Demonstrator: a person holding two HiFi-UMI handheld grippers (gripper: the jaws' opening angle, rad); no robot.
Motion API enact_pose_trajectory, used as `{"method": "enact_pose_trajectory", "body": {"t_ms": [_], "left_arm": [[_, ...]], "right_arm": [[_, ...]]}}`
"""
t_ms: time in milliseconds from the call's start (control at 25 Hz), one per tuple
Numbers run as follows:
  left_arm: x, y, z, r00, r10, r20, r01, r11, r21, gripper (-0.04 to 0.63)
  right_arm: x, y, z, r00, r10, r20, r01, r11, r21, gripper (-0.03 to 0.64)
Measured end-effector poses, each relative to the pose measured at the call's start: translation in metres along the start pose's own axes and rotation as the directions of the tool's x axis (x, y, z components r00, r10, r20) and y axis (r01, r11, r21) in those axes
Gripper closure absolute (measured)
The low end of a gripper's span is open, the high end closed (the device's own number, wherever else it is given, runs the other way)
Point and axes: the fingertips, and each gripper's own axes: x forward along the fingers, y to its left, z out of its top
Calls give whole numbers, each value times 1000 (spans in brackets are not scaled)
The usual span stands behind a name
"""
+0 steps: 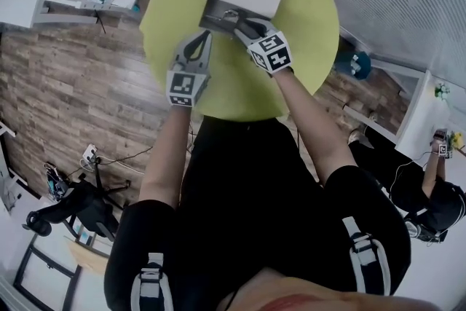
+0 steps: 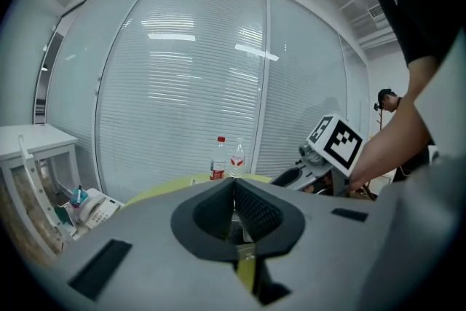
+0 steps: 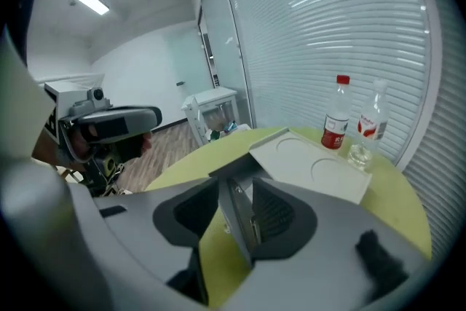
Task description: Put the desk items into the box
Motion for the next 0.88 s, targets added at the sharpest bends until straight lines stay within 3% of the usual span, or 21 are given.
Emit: {"method": "enact_pose_trajectory", "body": {"t_ms": [400,880], "left_arm": [[-45,-40,47,993,-106,42,106,994,11,583],[-91,-88,114,968,-225,115,219,974,61,583]], "right_arm": [[-98,59,55,977,-5,213,6,1000,-4,482],[-189,124,107,899,48,436,-15,997,-81,554]]}}
